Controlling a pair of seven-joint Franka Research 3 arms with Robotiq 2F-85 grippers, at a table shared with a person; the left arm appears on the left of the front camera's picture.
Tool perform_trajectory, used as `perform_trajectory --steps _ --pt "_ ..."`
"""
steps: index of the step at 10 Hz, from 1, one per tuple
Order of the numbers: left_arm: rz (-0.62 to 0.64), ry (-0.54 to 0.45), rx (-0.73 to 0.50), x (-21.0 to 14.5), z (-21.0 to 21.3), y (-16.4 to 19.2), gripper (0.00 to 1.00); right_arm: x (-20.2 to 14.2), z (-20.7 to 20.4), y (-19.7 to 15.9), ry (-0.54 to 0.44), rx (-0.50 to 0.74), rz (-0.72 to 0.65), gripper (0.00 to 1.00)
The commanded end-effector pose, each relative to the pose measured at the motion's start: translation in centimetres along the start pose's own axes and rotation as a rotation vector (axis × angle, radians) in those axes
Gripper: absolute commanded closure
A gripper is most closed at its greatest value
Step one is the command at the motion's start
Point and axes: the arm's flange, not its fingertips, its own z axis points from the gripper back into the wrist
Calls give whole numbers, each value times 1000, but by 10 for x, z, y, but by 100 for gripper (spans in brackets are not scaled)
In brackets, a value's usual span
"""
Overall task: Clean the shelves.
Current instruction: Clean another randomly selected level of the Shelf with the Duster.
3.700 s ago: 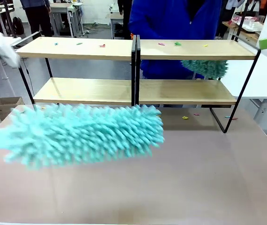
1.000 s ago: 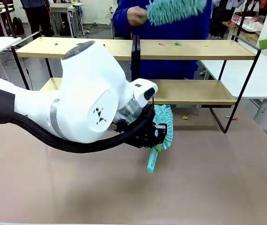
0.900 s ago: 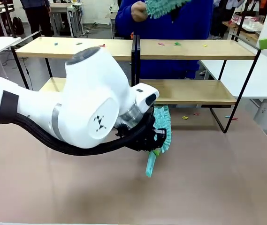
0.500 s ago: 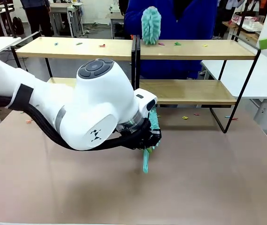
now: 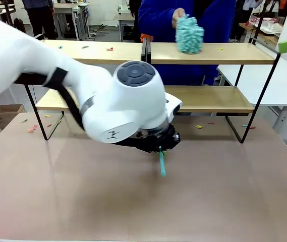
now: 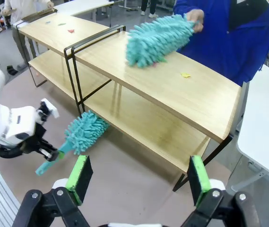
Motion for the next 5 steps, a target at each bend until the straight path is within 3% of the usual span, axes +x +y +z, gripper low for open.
perform_trajectory --steps 1,3,5 --pt "43 31 39 18 -46 -38 88 0 -1 0 -1 -1 1 0" --pt "76 77 81 28 -68 -50 88 0 -1 0 -1 -1 1 0" --pt "63 74 37 27 -70 -59 88 0 -1 0 -1 -1 1 0"
